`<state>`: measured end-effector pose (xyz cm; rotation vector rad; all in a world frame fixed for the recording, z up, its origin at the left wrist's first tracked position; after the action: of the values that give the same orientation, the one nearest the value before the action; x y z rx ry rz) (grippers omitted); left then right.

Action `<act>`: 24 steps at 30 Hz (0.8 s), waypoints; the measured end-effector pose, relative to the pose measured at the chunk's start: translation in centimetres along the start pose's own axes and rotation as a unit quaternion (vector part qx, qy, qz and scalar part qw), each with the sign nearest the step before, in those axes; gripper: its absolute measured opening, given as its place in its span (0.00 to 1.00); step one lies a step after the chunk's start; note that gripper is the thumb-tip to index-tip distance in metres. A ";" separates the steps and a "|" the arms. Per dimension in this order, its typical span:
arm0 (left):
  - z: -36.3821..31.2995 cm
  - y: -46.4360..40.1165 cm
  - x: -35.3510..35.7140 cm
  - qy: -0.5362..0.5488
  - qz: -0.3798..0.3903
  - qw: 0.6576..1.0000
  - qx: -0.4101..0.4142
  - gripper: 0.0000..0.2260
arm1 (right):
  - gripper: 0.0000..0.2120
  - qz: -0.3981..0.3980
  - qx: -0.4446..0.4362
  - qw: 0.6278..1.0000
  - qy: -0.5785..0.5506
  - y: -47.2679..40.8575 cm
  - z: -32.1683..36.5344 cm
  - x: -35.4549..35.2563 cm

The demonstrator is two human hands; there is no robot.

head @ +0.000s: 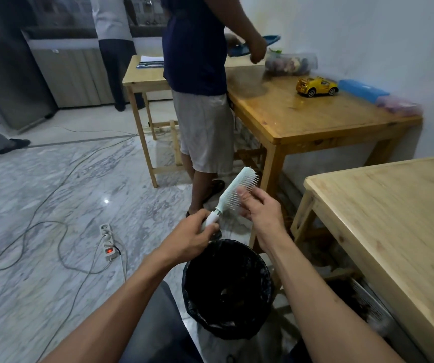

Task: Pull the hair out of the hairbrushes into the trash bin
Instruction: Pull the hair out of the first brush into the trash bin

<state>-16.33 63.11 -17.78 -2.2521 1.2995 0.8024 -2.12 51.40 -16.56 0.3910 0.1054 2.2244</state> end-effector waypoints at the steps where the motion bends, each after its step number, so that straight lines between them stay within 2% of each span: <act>1: -0.3 -0.1 0.1 -0.003 -0.016 1.000 0.005 0.05 | 0.14 0.022 0.004 1.000 0.008 0.1 -0.5 0.4; 4: -0.7 -0.3 0.4 0.013 -0.031 0.999 0.009 0.05 | 0.19 0.063 0.030 0.997 0.032 0.3 -1.6 1.4; 9: -0.2 -0.4 0.6 0.075 0.035 0.996 -0.017 0.07 | 0.12 0.029 0.023 0.999 0.001 0.3 -0.5 1.0; 12: 1.0 0.5 2.2 0.045 0.080 0.994 -0.052 0.05 | 0.06 -0.014 -0.020 0.997 -0.074 -0.2 1.3 0.5; 16: 3.3 0.5 5.2 -0.026 0.110 0.989 -0.095 0.05 | 0.07 -0.015 -0.061 0.997 -0.043 -0.7 3.0 0.0; 17: 3.4 0.2 5.6 -0.060 0.125 0.987 -0.086 0.09 | 0.08 -0.011 -0.061 0.998 -0.023 -0.8 2.9 -0.1; 19: 3.6 -0.4 6.4 -0.119 0.166 0.976 -0.074 0.25 | 0.07 -0.009 -0.065 0.998 0.005 -0.6 2.6 -0.5; 21: 3.7 -0.6 6.3 -0.132 0.168 0.973 -0.084 0.37 | 0.08 -0.001 -0.067 0.998 0.004 -0.5 2.3 -0.9; 24: 3.7 -1.1 5.1 -0.137 0.112 0.981 -0.079 0.37 | 0.15 0.001 -0.042 0.999 -0.013 -0.5 1.7 -1.3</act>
<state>-14.36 62.61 -23.90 -2.0391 1.4107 1.2899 -0.46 50.58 -15.33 0.3742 -0.0021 2.2168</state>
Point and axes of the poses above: each hand's wrist, its own y-axis away from the middle knuckle, its own x-axis out of the palm, z = x × y, the point moved 3 cm from there along -y, towards the middle knuckle, and after that the axes turned 4 degrees about x, right-handed, at the moved point
